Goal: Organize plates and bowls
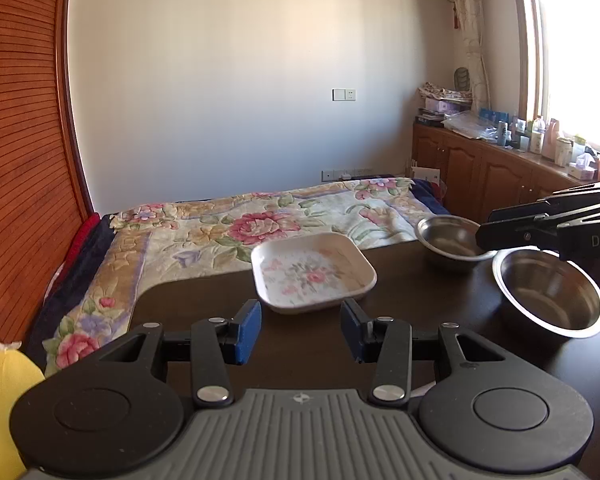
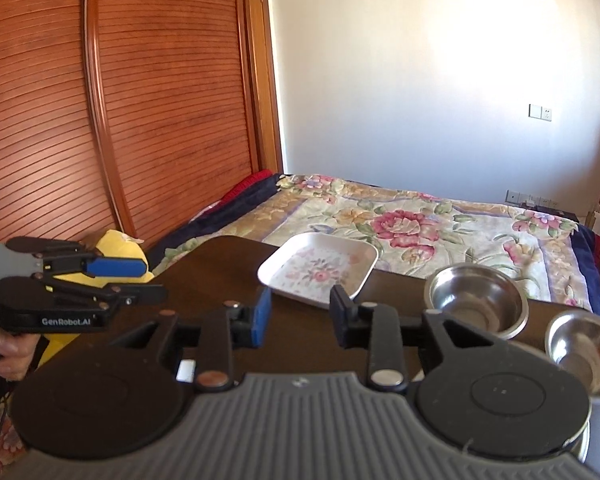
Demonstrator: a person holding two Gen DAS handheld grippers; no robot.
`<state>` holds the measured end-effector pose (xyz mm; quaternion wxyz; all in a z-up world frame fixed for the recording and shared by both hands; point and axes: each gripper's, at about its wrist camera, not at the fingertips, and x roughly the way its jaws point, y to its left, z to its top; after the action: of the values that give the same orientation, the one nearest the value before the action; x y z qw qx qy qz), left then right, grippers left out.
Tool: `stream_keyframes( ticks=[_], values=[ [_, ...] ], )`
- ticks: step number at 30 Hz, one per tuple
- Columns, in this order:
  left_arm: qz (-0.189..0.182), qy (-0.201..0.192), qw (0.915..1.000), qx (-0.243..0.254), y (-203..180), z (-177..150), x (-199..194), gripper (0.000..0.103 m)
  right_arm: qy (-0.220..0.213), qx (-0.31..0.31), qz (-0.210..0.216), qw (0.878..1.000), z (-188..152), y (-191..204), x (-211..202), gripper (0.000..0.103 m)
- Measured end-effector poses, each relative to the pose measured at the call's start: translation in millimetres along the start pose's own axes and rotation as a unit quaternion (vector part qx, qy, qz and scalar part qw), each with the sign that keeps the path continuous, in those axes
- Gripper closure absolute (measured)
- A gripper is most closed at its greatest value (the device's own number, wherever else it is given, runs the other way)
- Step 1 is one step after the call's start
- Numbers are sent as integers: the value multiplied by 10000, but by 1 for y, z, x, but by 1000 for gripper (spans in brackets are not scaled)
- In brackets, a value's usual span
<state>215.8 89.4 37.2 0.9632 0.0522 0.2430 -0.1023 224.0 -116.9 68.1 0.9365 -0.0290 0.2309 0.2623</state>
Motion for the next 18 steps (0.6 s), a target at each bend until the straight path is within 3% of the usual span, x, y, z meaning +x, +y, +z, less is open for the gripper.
stream_keyframes(
  ticks=[5,12,18],
  values=[
    [-9,34,10000,8,10,12,22,52,86,16,40,10000,12,-7,22,65],
    [-99,142,9998,-95,20,18,53,47,305,123,36,9995,24,-16,58,46],
    [-104,298,9994,-171,29,16,82,38,607,276,-39,9978,24,-27,91,44]
  ],
)
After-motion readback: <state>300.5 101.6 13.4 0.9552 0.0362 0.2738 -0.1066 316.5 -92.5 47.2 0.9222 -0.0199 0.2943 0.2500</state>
